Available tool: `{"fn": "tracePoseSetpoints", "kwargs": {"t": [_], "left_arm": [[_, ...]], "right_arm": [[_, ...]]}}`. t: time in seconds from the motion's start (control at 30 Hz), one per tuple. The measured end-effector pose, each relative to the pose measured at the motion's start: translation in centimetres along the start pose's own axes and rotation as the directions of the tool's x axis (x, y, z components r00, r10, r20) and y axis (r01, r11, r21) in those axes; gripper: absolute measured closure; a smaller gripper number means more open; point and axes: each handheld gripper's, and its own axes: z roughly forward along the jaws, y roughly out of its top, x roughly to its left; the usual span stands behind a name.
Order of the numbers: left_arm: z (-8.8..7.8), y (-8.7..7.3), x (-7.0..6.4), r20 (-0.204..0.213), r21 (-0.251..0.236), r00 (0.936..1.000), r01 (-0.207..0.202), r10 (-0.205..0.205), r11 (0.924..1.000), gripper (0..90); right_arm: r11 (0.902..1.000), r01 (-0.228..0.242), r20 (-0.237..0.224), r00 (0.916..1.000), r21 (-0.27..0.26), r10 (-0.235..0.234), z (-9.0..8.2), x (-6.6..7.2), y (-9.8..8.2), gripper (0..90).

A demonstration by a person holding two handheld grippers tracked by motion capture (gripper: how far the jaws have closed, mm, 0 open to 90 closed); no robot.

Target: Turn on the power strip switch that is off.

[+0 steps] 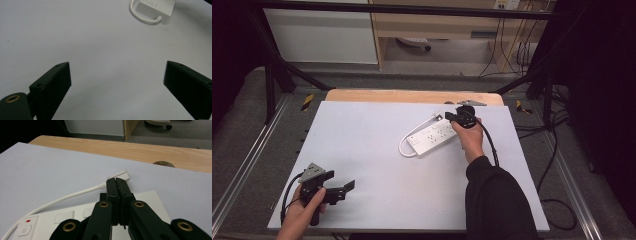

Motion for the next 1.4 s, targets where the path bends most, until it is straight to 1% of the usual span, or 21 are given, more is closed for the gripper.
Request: {"fn": "tracePoseSetpoints", "kwargs": {"t": [0.83, 1.4], "left_arm": [[0.1, -0.1, 0.0, 0.002, 0.011, 1.0000, -0.001, 0.001, 0.9999, 7.4], [0.1, -0.1, 0.0, 0.003, 0.020, 1.0000, -0.004, 0.003, 0.9998, 7.5]], "right_arm": [[0.9996, -0.007, -0.013, 0.9999, 0.027, 0.008, 1.1, 0.4, -0.8, 90.0], [0.9995, -0.005, -0.023, 0.9997, 0.031, 0.006, 1.5, 0.6, -1.2, 90.0]]}}
